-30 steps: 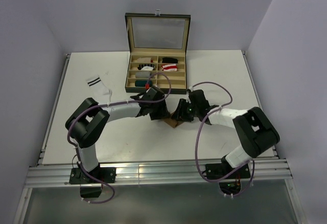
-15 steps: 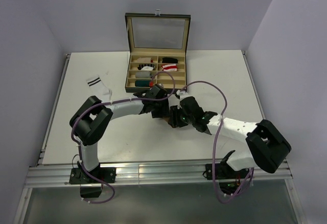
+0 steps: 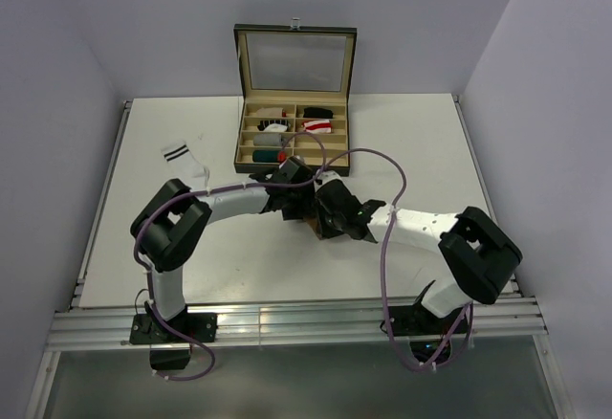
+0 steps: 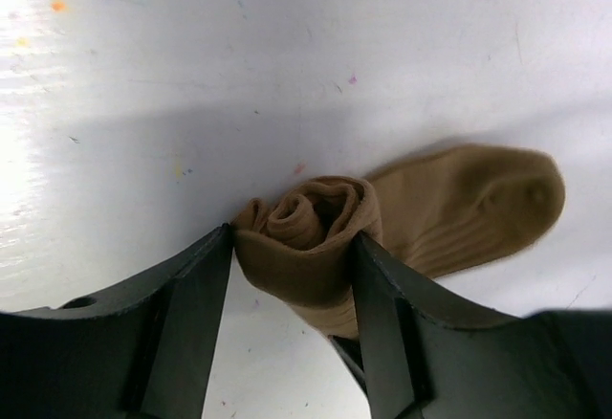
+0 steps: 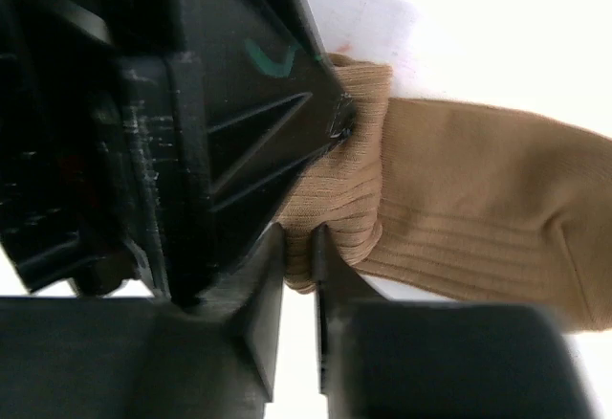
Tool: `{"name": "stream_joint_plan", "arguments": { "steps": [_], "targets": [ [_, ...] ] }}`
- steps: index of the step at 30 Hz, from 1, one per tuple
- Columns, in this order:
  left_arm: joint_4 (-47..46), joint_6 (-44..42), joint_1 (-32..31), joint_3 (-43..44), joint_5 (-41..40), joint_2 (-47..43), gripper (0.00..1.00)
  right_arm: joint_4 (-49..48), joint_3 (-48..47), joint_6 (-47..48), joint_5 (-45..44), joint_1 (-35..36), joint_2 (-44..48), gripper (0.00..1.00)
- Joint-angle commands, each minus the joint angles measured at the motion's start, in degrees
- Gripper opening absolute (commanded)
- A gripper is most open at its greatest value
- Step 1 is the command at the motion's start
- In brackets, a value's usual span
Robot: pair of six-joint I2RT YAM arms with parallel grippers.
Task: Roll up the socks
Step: Roll the sock at the center of the board.
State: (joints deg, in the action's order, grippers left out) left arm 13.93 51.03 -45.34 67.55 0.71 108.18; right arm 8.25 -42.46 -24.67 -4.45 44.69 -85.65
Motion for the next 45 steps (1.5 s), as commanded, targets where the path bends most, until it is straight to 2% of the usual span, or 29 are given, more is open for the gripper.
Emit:
{"name": "stream_joint_plan", "arguments": {
  "steps": [1, 3, 6, 7, 9, 10, 11, 14, 17, 29, 37, 45],
  "targets": [
    [1.1, 0.48, -0.19, 0.04, 0.78, -2.18, 0.6, 7.83, -0.26, -3.19, -3.64, -0.21, -4.52, 0.13],
    [0.66, 1.79, 0.34, -1.18, 0.35, -3.5, 0.63, 7.75, 0.0, -3.37, -0.41, -0.83, -4.71, 0.0],
    [-1.27, 4.16, 1.22, -3.99, -0.45, -7.27, 0.68, 4.59, 2.63, -3.98, 6.53, -4.6, -3.22, 0.0],
    [-1.71, 4.87, 1.57, -4.7, -0.45, -8.24, 0.7, 3.45, 4.82, -4.25, 12.82, -6.09, -1.91, 0.0],
    [-3.99, 6.71, 2.45, -7.24, -2.36, -11.23, 0.72, -0.59, 7.11, -5.3, 19.0, -11.25, -0.84, 0.0],
    [-4.79, 7.33, 2.63, -7.95, -2.47, -11.93, 0.78, -1.91, 9.21, -5.74, 21.82, -12.85, -0.58, 0.0],
    [-6.53, 7.68, 2.8, -8.57, -2.29, -13.16, 0.79, -4.88, 10.19, -6.44, 27.33, -14.35, -0.66, 0.0],
    [-7.6, 7.86, 2.89, -8.84, -1.24, -13.09, 0.8, -10.51, 13.88, -9.34, 35.09, -18.49, -1.98, 0.0],
    [-8.39, 7.34, 2.89, -8.84, 0.69, -12.73, 0.77, -14.57, 16.44, -11.98, 38.8, -20.86, -3.47, 0.0],
    [-13.32, 3.39, 0.7, -9.98, 7.19, -10.8, 0.74, -24.94, 22.15, -17.61, 45.75, -28.42, -9.36, 0.0],
    [-16.48, -1.36, -0.19, -11.91, 7.38, -10.19, 0.7, -22.93, 20.57, -17.52, 43.91, -28.95, -9.18, 0.0],
    [-15.96, -1.89, -0.54, -8.49, 6.85, -5.0, 0.64, -20.47, 19.17, -15.33, 41.72, -28.95, -8.49, 0.0]
  ]
}}
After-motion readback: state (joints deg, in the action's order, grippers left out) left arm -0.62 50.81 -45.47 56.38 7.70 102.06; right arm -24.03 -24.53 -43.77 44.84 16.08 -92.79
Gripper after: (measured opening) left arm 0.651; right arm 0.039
